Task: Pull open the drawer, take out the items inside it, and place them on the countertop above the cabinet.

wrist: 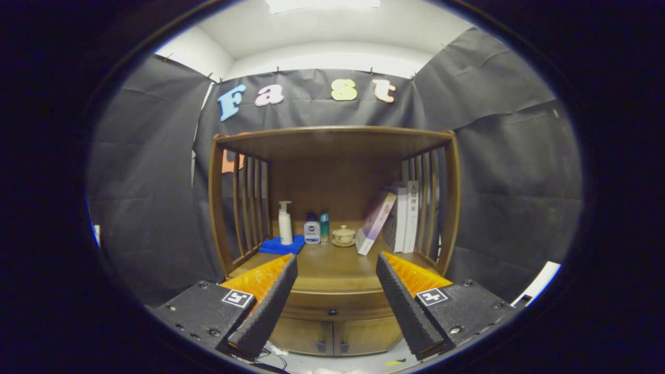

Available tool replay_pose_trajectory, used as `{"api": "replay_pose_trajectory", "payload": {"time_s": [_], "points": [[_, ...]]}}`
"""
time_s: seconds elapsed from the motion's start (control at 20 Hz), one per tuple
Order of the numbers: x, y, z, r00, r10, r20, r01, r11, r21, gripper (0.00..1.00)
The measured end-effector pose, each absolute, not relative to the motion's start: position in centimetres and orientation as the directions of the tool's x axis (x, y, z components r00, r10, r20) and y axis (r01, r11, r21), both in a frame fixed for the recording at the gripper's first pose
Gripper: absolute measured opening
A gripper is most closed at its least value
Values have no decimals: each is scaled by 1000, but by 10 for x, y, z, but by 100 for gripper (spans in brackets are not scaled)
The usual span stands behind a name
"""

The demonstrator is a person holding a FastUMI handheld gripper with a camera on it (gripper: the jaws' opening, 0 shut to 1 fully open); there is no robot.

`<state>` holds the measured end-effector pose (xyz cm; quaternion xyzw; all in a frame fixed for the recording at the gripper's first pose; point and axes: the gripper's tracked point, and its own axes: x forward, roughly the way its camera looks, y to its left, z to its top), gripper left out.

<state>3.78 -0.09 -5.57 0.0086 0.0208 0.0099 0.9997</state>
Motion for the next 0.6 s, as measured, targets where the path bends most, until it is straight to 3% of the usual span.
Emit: {"api": "replay_pose_trajectory", "payload": {"time_s": [0.6], "points": [[111,-3,-217,986,44,-162,-45,999,3,99]]}}
